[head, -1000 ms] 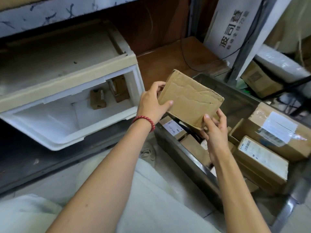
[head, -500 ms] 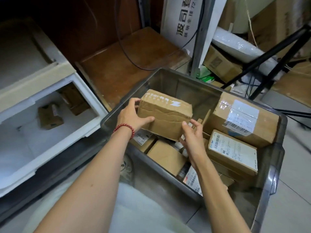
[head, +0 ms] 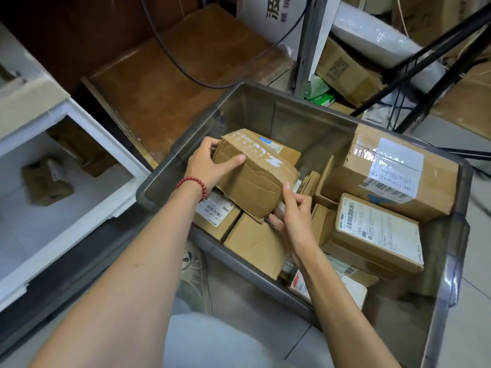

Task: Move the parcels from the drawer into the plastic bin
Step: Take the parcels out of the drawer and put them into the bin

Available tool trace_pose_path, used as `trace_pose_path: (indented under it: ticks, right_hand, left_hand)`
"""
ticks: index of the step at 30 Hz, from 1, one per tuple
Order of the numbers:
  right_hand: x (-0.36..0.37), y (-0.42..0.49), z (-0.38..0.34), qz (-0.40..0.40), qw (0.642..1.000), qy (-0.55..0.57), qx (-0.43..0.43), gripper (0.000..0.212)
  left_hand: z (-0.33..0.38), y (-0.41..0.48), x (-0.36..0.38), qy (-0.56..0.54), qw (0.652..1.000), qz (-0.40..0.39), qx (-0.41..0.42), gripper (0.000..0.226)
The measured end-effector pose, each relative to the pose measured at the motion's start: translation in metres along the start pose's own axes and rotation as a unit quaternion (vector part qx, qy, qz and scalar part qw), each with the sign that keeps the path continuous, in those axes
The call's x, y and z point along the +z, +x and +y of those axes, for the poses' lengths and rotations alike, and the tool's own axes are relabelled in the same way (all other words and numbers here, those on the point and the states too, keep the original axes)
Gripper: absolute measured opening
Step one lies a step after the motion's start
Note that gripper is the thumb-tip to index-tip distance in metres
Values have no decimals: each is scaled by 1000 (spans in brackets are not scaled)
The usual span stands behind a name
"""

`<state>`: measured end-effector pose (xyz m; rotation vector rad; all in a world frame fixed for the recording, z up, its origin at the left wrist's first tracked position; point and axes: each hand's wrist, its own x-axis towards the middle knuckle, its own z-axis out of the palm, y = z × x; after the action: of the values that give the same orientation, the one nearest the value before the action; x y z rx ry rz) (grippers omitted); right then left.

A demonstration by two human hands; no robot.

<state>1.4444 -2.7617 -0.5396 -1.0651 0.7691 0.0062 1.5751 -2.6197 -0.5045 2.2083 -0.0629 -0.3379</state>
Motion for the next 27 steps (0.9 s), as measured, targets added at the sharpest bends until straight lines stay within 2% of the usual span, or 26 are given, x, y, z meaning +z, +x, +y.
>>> trace_pose_path:
  ticks: [5,11,17,23,27]
  right_hand:
    - [3,3,-2,16,999,-24,-20,27]
    - [2,-1,-1,-2,999,-32,-28,22]
    - [2,-8,0,39,998,-17,-42,19]
    - [7,-15,-2,20,998,10,-55,19]
    - [11,-12,-13,14,994,29,-103,33]
  left_hand:
    - [-9,-6,-2,-37,999,15,-36,69]
    - [-26,-14,4,-55,996,39,-58,56]
    - [-14,-16,8,-46,997,60,-2,51]
    - [-5,-15,6,-80,993,82,25,49]
    - [13,-12,1,-113,987,85,71,50]
